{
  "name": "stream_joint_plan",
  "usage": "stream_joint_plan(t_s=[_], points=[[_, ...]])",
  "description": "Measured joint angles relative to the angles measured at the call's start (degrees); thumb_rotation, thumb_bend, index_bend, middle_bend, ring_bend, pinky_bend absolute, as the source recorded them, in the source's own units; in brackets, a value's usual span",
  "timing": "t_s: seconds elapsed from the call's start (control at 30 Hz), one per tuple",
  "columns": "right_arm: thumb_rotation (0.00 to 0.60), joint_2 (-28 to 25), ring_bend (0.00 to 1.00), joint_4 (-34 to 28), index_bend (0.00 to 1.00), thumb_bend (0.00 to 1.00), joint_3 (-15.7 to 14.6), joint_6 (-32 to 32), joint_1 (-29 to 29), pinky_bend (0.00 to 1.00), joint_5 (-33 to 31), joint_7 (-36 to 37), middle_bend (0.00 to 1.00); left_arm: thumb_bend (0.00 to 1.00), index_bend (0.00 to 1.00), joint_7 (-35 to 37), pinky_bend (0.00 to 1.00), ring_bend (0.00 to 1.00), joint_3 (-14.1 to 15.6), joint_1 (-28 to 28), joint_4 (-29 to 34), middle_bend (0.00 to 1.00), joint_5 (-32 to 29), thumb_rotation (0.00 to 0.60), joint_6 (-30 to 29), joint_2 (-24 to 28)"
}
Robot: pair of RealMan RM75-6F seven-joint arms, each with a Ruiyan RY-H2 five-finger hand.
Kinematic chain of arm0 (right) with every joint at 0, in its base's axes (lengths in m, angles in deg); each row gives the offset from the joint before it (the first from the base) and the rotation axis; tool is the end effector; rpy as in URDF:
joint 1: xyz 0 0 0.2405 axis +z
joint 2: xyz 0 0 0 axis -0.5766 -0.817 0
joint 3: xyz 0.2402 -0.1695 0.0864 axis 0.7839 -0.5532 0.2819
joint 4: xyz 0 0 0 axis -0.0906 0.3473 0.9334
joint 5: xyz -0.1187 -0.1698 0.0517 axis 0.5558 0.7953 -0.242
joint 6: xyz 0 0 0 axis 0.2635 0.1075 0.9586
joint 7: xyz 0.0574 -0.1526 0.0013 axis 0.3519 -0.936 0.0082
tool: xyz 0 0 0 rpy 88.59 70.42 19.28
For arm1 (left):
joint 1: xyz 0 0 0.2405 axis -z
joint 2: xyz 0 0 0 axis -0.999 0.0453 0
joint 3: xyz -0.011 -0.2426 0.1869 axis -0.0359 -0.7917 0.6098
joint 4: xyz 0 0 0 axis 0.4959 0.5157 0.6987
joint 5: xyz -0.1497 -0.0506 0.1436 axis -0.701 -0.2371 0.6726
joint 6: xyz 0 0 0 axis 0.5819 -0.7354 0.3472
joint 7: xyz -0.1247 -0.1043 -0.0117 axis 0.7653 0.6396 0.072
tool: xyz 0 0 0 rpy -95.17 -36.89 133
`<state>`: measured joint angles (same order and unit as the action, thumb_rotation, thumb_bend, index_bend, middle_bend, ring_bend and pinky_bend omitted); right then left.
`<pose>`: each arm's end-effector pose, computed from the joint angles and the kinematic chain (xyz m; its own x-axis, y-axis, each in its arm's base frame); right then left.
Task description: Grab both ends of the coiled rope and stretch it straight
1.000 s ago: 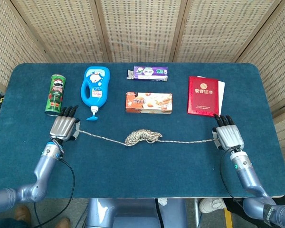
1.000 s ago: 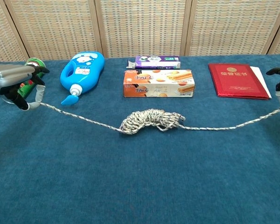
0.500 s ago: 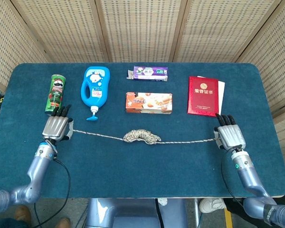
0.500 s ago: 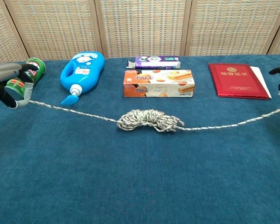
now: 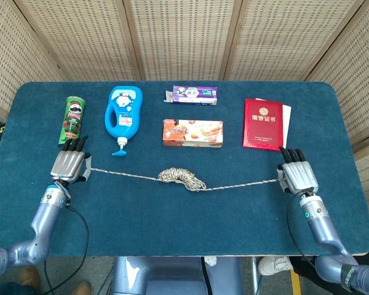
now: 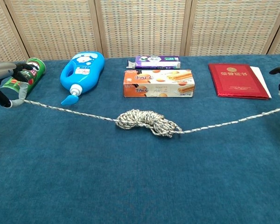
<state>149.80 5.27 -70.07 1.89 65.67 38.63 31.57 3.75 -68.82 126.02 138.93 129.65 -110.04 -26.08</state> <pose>-0.3252 -0.3720 0.0793 0.6384 -0.2191 0.7379 -0.7679 -0.1162 0.6299 -0.2719 0.3963 0.0523 0.5523 0.2674 0.7896 0.8297 -0.0841 -0.5518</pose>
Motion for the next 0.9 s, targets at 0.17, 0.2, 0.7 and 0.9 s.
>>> stream_joint_plan(t_s=[0.17,0.2,0.7,0.9], points=[[0.600,-0.3,0.00,-0.3,0.54,0.37,0.0,0.1,-0.2,0.00,0.0,0.1,0.00,0.42,0.51,0.3,0.00,0.00,0.0,-0.3,0.1,0.00,-0.2,0.600,0.1,0.3],[0.600,-0.3,0.00,-0.3,0.41,0.31,0.0,0.1,-0.2,0.00,0.1,0.3,0.00,0.31,0.31,0.5,0.00,0.00,0.0,-0.3,0.1,0.00,-0.2,0.600,0.3,0.3],[0.600,-2.4,0.00,-4.4,0.00,0.02,0.7,6.0,-2.1,0.00,6.6,6.0,0.00,0.00,0.00,12.0,0.00,0.00,-0.7,-4.4,2.4,0.00,9.0,0.600,-3.1,4.4],[0.600,-4.0,0.00,-5.5,0.00,0.01,0.2,10.2,-4.5,0.00,10.9,10.9,0.00,0.00,0.00,20.6,0.00,0.00,-0.4,-10.0,3.2,0.00,14.6,0.600,-9.8,7.0]])
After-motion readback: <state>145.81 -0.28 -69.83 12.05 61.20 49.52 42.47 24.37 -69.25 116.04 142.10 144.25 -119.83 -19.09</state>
